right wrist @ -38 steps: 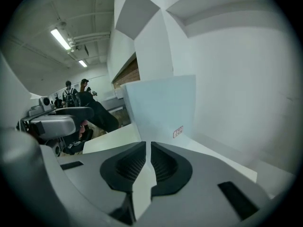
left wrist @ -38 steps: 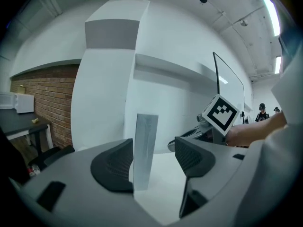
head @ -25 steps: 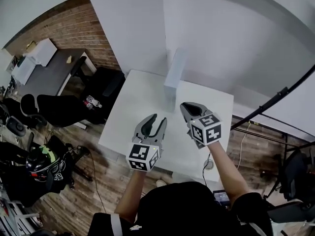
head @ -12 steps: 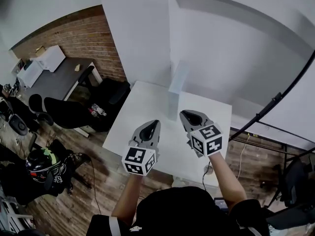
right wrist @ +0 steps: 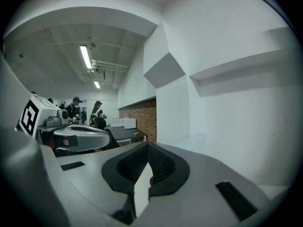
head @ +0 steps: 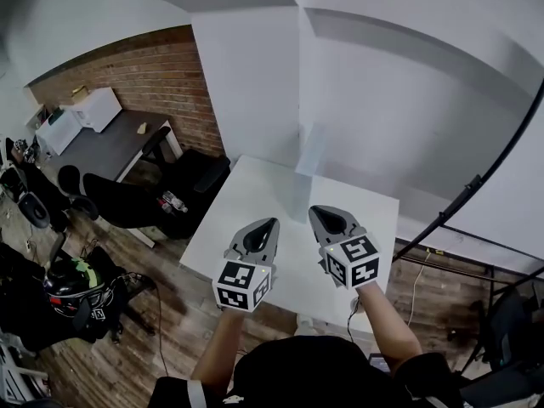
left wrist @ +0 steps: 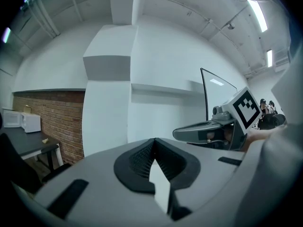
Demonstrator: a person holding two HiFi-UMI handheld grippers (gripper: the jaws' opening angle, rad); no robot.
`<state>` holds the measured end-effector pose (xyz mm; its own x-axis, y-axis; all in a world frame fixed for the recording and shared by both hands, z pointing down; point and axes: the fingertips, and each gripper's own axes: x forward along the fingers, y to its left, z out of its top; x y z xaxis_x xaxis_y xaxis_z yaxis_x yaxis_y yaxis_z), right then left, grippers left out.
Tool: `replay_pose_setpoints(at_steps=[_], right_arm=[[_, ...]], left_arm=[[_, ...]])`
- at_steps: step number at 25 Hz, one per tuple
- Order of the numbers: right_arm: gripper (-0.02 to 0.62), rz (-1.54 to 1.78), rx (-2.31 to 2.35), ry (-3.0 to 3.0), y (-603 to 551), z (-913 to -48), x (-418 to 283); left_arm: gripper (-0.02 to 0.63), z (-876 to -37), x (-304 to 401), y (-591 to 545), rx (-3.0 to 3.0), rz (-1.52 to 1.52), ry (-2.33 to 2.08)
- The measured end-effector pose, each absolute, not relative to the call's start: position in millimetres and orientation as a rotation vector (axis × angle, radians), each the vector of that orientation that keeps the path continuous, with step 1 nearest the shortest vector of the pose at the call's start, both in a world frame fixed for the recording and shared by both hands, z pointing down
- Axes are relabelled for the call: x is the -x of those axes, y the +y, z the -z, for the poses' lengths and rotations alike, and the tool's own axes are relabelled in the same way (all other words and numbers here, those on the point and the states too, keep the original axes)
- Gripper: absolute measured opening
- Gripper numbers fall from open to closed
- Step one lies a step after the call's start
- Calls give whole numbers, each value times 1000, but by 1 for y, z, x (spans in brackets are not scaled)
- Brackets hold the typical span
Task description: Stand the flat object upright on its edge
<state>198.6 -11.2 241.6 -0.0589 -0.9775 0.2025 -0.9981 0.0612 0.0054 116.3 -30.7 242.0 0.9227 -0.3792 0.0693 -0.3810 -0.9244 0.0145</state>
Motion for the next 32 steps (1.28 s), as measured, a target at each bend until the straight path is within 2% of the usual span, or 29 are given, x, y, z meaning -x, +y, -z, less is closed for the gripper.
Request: replay_pose_setpoints(at_steps=[32], right_arm=[[40,-159,-2061,-2225,-7,-224,-204]], left_arm=[[12,-220,-129,-27,-3045,5,-547]])
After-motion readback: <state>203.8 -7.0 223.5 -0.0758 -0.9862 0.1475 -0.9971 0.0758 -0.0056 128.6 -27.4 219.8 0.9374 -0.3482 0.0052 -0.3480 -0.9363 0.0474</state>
